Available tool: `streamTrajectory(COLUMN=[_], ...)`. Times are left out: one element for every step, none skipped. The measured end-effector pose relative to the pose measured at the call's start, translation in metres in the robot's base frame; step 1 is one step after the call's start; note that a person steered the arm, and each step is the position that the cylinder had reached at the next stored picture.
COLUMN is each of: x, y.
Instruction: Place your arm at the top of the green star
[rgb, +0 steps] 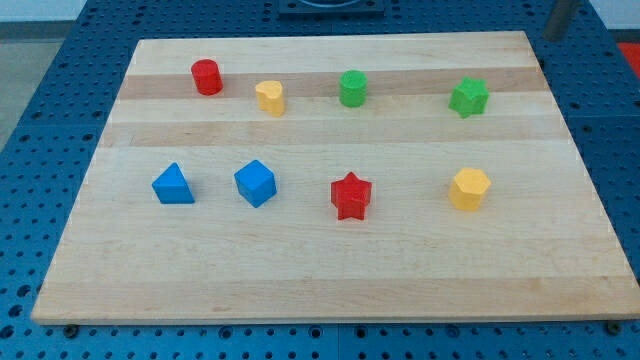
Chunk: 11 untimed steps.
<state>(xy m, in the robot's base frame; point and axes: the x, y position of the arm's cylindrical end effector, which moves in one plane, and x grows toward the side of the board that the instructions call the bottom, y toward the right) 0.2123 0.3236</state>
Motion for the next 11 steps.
streamTrajectory(x=[0.019,0.019,0.019,0.019,0.012,0.012,0.012,0.012,0.012,0.015,0.076], y=[-0.048,-0.049,-0.063,-0.063,-0.094,-0.100,-0.100,-0.128,-0.139,-0.140,-0.140])
